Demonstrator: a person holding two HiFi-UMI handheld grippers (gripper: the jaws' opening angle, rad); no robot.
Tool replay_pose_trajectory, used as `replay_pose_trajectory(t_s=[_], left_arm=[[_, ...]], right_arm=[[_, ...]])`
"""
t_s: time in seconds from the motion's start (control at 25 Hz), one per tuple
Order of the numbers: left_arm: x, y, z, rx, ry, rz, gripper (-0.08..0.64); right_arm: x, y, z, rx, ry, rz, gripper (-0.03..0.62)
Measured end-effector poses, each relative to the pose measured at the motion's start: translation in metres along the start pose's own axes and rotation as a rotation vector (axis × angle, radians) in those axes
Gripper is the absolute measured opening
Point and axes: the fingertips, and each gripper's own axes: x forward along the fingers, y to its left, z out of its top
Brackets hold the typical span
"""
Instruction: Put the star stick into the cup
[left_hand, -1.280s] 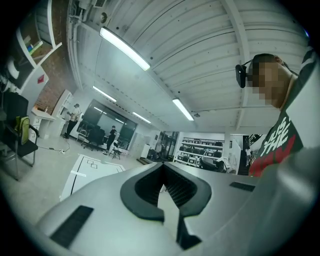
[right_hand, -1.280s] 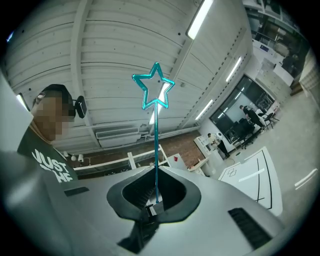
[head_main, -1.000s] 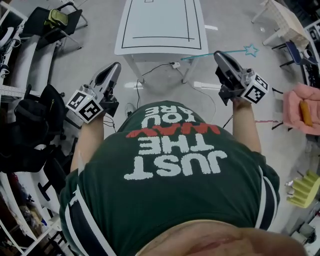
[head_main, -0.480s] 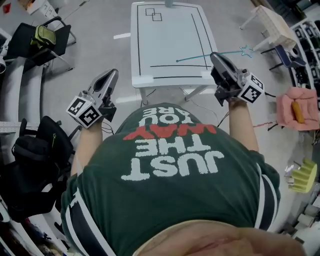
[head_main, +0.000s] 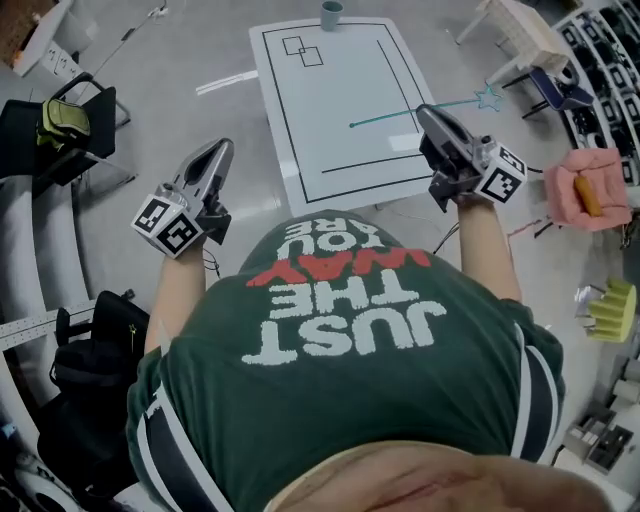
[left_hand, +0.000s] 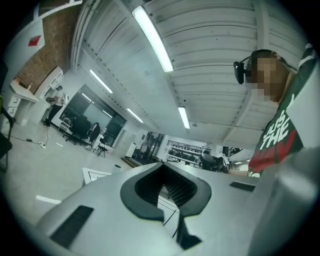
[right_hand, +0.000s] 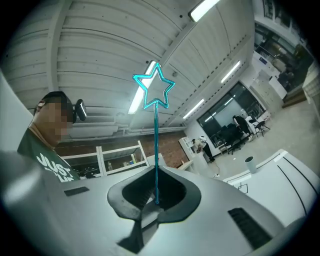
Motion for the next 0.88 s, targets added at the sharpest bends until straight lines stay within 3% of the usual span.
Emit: replay_pose_trajectory(t_s=[0.16, 0.36, 0.52, 0.68, 0.88], left_arm=[[0.036, 0.019, -0.006, -0.022, 0.020, -0.022, 0.009], [0.100, 0.026, -0.025, -0.008, 0.044, -0.038, 0.009], [0.172, 0.031, -0.038, 0.020, 0.037, 0.022, 0.009], [0.236, 0.036, -0.043, -0.007, 0.027, 0.096, 0.009], [0.256, 0.069, -0.049, 0.023, 0.094, 0.150, 0.009]], right_arm=[[0.002, -0.037, 0.008, 0.012, 0.005, -0.038, 0.043], [-0.003, -0.101, 0.017, 0.050, 0.015, -0.011, 0.043], [-0.016, -0.181, 0.039, 0.092, 0.008, 0.045, 0.043], [-0.018, -0.254, 0.059, 0.083, 0.052, 0.103, 0.043], [0.014, -0.322, 0.055, 0.096, 0.061, 0.067, 0.043]])
